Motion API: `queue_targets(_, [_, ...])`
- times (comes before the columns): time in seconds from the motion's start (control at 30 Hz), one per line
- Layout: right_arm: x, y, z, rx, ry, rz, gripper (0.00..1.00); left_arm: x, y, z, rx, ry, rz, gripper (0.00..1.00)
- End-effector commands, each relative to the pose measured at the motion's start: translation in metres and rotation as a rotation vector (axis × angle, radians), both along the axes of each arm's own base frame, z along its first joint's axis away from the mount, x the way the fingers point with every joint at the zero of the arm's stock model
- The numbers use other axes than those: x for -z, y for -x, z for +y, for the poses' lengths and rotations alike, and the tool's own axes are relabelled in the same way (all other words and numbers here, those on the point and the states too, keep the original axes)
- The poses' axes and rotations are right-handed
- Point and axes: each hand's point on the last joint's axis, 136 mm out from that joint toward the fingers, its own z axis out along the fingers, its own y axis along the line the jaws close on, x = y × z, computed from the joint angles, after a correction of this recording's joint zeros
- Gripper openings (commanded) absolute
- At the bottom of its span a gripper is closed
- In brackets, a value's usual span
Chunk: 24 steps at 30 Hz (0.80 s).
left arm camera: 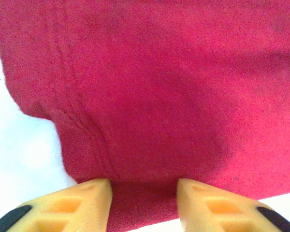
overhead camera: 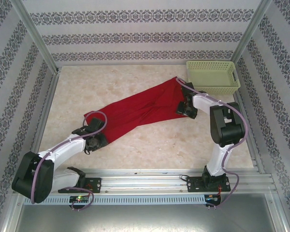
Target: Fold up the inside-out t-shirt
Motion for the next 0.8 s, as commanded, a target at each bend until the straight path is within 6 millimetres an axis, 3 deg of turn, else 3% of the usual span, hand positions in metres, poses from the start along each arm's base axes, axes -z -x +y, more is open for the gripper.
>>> queue_targets(0.0, [0.001,-0.007,-0.017,0.046,0.065,0.017,0.56,0.012,0.002,0.02,-0.076,0.0,0.021,0.33])
queue_targets(0.07, [0.006,-0.008,-0.021,0.056,0.064,0.037,0.42,0.013,0.005,0.03,-0.109,-0.009,0.028,0.28])
queue_targets(0.1, [0.006,-0.009,-0.024,0.067,0.068,0.037,0.41,0.012,0.006,0.034,-0.124,-0.012,0.029,0.25])
queue_targets(0.47, [0.005,-0.004,-0.044,0.108,0.124,0.045,0.41,-0.002,-0.001,0.069,-0.246,-0.017,-0.009,0.08])
queue_targets(0.67, [-0.008,-0.007,-0.048,0.097,0.144,0.005,0.44,-0.026,-0.016,0.082,-0.243,-0.011,-0.06,0.09])
queue_targets(0.77, [-0.022,-0.011,-0.035,0.065,0.119,-0.05,0.47,-0.042,-0.032,0.069,-0.18,0.044,-0.113,0.25])
